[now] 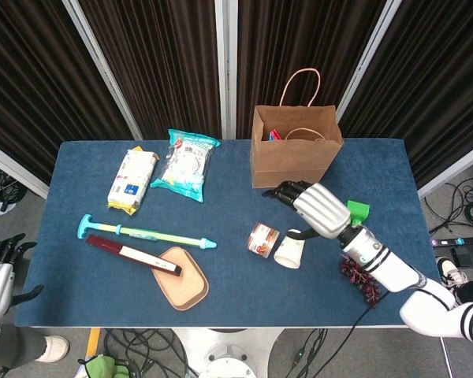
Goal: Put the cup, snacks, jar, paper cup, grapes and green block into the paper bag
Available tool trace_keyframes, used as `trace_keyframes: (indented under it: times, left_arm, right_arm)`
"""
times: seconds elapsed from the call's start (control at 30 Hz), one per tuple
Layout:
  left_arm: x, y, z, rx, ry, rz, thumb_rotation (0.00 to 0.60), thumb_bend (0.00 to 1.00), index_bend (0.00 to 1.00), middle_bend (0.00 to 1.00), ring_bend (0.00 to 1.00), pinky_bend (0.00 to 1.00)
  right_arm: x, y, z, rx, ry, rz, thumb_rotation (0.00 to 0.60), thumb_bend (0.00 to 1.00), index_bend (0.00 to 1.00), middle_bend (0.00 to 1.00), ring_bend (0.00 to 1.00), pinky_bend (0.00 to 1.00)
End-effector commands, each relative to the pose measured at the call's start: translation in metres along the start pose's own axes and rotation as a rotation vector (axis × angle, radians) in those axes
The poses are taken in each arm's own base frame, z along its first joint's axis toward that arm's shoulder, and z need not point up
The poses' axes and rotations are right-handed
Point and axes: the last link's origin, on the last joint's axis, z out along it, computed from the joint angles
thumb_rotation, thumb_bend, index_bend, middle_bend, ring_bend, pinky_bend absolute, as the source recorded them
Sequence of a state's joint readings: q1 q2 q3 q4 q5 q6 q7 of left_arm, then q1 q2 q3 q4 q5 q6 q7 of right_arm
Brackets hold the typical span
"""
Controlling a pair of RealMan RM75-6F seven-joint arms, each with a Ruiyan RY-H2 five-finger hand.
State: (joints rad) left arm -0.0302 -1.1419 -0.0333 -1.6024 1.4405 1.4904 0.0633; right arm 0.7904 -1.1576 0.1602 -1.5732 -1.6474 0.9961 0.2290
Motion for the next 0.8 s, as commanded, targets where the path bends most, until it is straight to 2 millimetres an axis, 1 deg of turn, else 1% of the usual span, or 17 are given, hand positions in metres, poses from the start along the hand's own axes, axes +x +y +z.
trace_keyframes:
  times: [0.03, 0.13, 0.23, 0.33, 0.43, 0.57, 0.63, 0.67, 0.73, 0.8]
  left_arm:
    - [-0.001, -0.001, -0.001, 0.004, -0.002, -0.003, 0.6, 0.0, 0.29, 0.23, 0.16, 0.14]
    - [-0.002, -0.002, -0.001, 0.006, -0.005, -0.006, 0.6, 0.0, 0.29, 0.23, 0.16, 0.14]
    - [-0.003, -0.002, -0.001, 0.01, -0.007, -0.009, 0.6, 0.0, 0.29, 0.23, 0.16, 0.14]
    - [-0.004, -0.004, -0.002, 0.016, -0.009, -0.009, 0.6, 0.0, 0.29, 0.23, 0.16, 0.14]
    - [-0.004, -0.005, -0.003, 0.021, -0.01, -0.01, 0.6, 0.0, 0.29, 0.23, 0.16, 0.14]
    - [-0.005, -0.007, -0.003, 0.024, -0.012, -0.013, 0.6, 0.0, 0.29, 0.23, 0.16, 0.14]
    - [-0.006, -0.007, -0.003, 0.023, -0.013, -0.014, 0.6, 0.0, 0.29, 0.23, 0.16, 0.14]
    - [-0.006, -0.006, -0.003, 0.023, -0.014, -0.014, 0.6, 0.0, 0.29, 0.23, 0.16, 0.14]
    - [-0.006, -0.006, -0.002, 0.022, -0.013, -0.013, 0.6, 0.0, 0.29, 0.23, 0.16, 0.14]
    - [-0.006, -0.006, -0.003, 0.022, -0.012, -0.014, 0.6, 0.0, 0.29, 0.23, 0.16, 0.14]
  right_arm:
    - [-0.042, -0.001, 0.021, -0.003, -0.173, -0.142, 0.6, 0.0, 0.14, 0.23, 0.15, 0.31]
    - [-0.066, -0.003, 0.032, -0.001, -0.243, -0.198, 0.6, 0.0, 0.12, 0.19, 0.1, 0.27]
    - [-0.086, -0.005, 0.039, 0.006, -0.298, -0.239, 0.6, 0.0, 0.1, 0.16, 0.08, 0.25]
    - [-0.101, -0.006, 0.043, 0.006, -0.329, -0.261, 0.6, 0.0, 0.09, 0.15, 0.06, 0.23]
    - [-0.109, -0.005, 0.045, 0.0, -0.352, -0.262, 0.6, 0.0, 0.08, 0.14, 0.06, 0.22]
    - [-0.116, -0.004, 0.047, -0.005, -0.374, -0.273, 0.6, 0.0, 0.08, 0.14, 0.06, 0.22]
    - [-0.119, -0.005, 0.049, -0.004, -0.374, -0.272, 0.6, 0.03, 0.08, 0.15, 0.06, 0.22]
    - [-0.12, -0.006, 0.05, -0.003, -0.373, -0.27, 0.6, 0.06, 0.1, 0.16, 0.06, 0.22]
    - [-0.124, -0.008, 0.053, 0.0, -0.368, -0.265, 0.6, 0.12, 0.18, 0.23, 0.07, 0.22]
    - [-0.128, -0.01, 0.055, 0.003, -0.362, -0.264, 0.6, 0.19, 0.32, 0.33, 0.11, 0.24]
